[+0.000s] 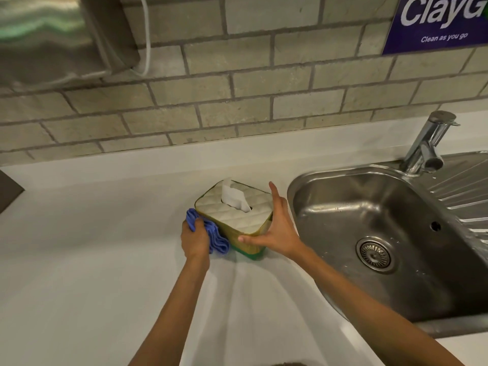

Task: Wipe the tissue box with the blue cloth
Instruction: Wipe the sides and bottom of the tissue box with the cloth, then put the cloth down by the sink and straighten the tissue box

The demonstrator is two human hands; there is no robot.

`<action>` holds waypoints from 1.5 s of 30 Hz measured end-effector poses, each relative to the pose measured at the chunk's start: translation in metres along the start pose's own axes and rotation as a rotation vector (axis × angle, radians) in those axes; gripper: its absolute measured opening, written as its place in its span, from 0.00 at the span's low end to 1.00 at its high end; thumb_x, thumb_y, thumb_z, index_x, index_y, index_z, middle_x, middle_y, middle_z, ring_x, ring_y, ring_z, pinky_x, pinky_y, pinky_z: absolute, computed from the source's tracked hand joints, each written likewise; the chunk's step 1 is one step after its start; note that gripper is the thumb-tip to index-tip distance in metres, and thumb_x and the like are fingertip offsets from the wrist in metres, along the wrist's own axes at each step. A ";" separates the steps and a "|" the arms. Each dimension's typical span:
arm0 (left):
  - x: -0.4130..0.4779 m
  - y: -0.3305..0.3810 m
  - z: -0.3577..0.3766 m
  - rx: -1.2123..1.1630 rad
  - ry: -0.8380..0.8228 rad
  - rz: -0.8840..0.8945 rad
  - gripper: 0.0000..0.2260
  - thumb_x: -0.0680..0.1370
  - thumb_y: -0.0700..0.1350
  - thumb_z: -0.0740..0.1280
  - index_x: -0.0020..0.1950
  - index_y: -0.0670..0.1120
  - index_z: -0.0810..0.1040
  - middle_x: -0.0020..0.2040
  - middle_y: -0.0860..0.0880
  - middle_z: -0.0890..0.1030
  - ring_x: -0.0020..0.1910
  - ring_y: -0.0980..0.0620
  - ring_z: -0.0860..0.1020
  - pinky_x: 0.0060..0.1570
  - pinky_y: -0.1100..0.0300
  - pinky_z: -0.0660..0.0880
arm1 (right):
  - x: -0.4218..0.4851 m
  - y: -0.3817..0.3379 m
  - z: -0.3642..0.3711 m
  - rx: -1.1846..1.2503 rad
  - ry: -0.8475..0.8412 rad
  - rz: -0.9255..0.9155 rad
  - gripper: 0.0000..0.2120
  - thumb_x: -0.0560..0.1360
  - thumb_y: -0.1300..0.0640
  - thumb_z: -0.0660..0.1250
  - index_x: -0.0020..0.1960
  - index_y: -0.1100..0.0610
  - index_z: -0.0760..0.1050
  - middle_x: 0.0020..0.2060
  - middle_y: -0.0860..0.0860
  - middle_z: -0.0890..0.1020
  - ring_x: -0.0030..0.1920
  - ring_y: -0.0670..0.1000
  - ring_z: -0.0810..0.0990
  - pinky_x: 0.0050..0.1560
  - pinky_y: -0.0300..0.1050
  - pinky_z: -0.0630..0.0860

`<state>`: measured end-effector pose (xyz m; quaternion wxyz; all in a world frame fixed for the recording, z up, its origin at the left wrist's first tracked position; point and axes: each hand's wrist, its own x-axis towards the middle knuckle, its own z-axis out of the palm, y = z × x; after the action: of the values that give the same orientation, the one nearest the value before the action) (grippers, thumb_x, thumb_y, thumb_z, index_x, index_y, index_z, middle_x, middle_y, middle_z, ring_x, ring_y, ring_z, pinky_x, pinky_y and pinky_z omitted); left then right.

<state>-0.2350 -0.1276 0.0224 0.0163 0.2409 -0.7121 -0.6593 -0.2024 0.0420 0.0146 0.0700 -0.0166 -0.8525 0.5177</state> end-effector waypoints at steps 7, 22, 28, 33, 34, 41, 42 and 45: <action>-0.070 -0.028 0.011 -0.103 -0.122 -0.003 0.16 0.80 0.46 0.57 0.68 0.46 0.69 0.62 0.45 0.76 0.56 0.47 0.75 0.59 0.53 0.72 | -0.022 0.000 0.012 0.051 -0.003 0.036 0.67 0.53 0.40 0.80 0.75 0.41 0.35 0.69 0.48 0.54 0.65 0.44 0.58 0.66 0.41 0.60; -0.046 -0.040 -0.028 0.227 -0.228 0.331 0.33 0.69 0.47 0.74 0.71 0.47 0.65 0.53 0.53 0.77 0.49 0.56 0.75 0.40 0.75 0.69 | -0.076 -0.013 0.008 0.453 -0.010 0.165 0.37 0.71 0.37 0.55 0.76 0.40 0.45 0.73 0.49 0.58 0.74 0.48 0.59 0.73 0.47 0.60; -0.047 -0.038 -0.029 0.250 -0.041 0.292 0.24 0.71 0.50 0.73 0.63 0.43 0.72 0.51 0.48 0.80 0.49 0.50 0.76 0.49 0.60 0.70 | -0.080 -0.015 0.020 0.454 -0.047 0.161 0.40 0.71 0.37 0.58 0.77 0.44 0.43 0.72 0.48 0.59 0.73 0.48 0.61 0.66 0.39 0.62; -0.052 -0.029 -0.026 0.144 0.029 0.151 0.20 0.73 0.49 0.71 0.60 0.40 0.73 0.55 0.42 0.80 0.53 0.45 0.77 0.54 0.55 0.73 | -0.081 -0.017 0.027 0.455 -0.104 0.118 0.42 0.69 0.39 0.64 0.74 0.37 0.42 0.68 0.43 0.58 0.72 0.46 0.60 0.72 0.48 0.63; -0.052 -0.027 -0.027 0.104 -0.006 0.094 0.19 0.73 0.49 0.70 0.60 0.41 0.73 0.55 0.41 0.80 0.53 0.45 0.77 0.55 0.53 0.74 | -0.081 -0.015 0.026 0.465 -0.101 0.109 0.40 0.70 0.42 0.66 0.72 0.36 0.42 0.68 0.43 0.60 0.71 0.45 0.61 0.72 0.48 0.64; -0.086 -0.040 -0.045 -0.249 -0.450 -0.195 0.13 0.79 0.50 0.61 0.53 0.42 0.76 0.39 0.45 0.84 0.33 0.52 0.82 0.27 0.64 0.76 | -0.110 -0.008 0.015 0.147 -0.031 -0.023 0.41 0.66 0.45 0.73 0.73 0.46 0.57 0.60 0.43 0.69 0.58 0.37 0.71 0.54 0.24 0.67; -0.091 -0.042 -0.046 -0.266 -0.523 -0.220 0.14 0.79 0.51 0.60 0.51 0.43 0.77 0.37 0.46 0.85 0.31 0.53 0.82 0.26 0.64 0.76 | -0.115 -0.008 0.012 0.071 -0.071 -0.073 0.39 0.65 0.43 0.73 0.72 0.47 0.61 0.58 0.42 0.71 0.56 0.36 0.72 0.53 0.23 0.67; -0.100 -0.045 -0.044 -0.317 -0.707 -0.282 0.17 0.78 0.54 0.59 0.53 0.42 0.78 0.41 0.44 0.86 0.33 0.50 0.83 0.29 0.61 0.77 | -0.122 -0.008 0.002 -0.126 -0.180 -0.145 0.33 0.63 0.43 0.75 0.65 0.52 0.73 0.54 0.48 0.77 0.54 0.46 0.77 0.56 0.37 0.74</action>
<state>-0.1167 -0.1330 0.0152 -0.2829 0.0893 -0.5236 -0.7987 -0.0815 0.0242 0.0081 0.0291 0.0872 -0.8851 0.4563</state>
